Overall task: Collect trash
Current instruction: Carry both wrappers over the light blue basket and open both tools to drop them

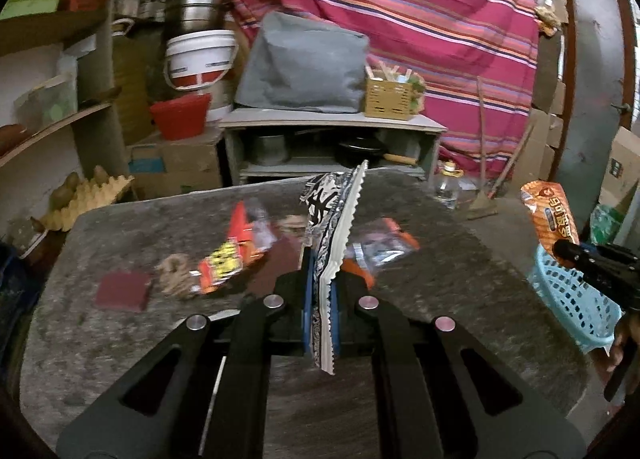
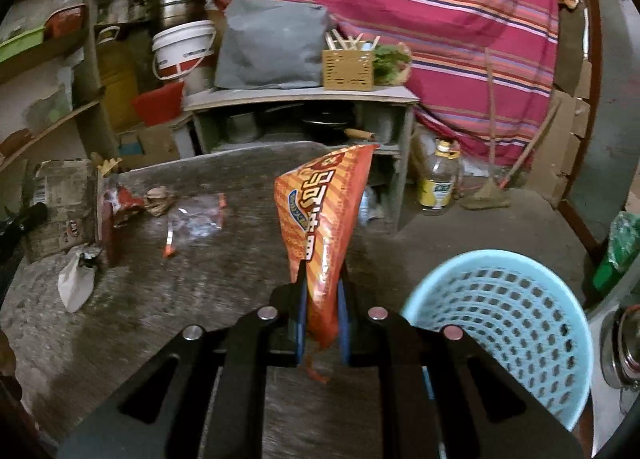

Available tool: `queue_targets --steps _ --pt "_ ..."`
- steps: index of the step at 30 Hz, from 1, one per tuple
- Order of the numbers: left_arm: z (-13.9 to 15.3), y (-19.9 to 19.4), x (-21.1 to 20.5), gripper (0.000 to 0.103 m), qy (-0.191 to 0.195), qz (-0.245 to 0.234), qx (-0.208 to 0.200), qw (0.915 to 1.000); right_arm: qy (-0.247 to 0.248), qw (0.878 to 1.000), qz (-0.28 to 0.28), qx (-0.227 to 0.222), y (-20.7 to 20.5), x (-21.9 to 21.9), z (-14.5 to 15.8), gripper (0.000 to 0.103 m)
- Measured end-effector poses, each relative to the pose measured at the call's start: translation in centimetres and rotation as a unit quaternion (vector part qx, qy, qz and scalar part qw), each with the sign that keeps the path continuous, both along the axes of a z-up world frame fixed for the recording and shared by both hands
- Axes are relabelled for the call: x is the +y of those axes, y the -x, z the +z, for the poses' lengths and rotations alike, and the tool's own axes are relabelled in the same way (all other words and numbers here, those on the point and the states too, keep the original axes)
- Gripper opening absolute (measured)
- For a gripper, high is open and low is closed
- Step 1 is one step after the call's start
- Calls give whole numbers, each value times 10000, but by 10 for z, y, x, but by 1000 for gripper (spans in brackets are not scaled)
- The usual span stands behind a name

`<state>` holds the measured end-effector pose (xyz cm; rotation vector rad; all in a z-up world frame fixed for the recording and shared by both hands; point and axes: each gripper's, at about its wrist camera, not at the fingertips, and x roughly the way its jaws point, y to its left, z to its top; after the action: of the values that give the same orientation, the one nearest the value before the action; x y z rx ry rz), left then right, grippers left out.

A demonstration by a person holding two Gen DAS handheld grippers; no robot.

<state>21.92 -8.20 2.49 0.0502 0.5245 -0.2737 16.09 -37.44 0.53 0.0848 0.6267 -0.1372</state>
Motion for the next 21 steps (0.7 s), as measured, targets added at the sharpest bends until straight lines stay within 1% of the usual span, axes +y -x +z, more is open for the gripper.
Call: queue_targets --steps 6,10,12,15,18,21 --pt "5 12 -51 5 94 -596 -129 9981 71 9993 -356 -27 24 -43 2 13" --pt "2 15 -87 5 212 -966 -11 9951 24 9979 -649 -24 38 -77 2 13" --pt "-1 15 -109 5 166 -1113 49 9936 -48 9962 -868 -54 47 -98 2 13" --pt "-6 21 -137 5 68 -1311 33 9913 -134 9938 -1103 -76 56 -121 2 13" --pt "-11 29 -165 5 37 -1543 43 9880 -227 9923 -1220 -32 60 -136 -3 13" --pt "-13 34 -189 5 94 -1747 75 9845 -167 9915 -1288 25 62 -143 -7 13"
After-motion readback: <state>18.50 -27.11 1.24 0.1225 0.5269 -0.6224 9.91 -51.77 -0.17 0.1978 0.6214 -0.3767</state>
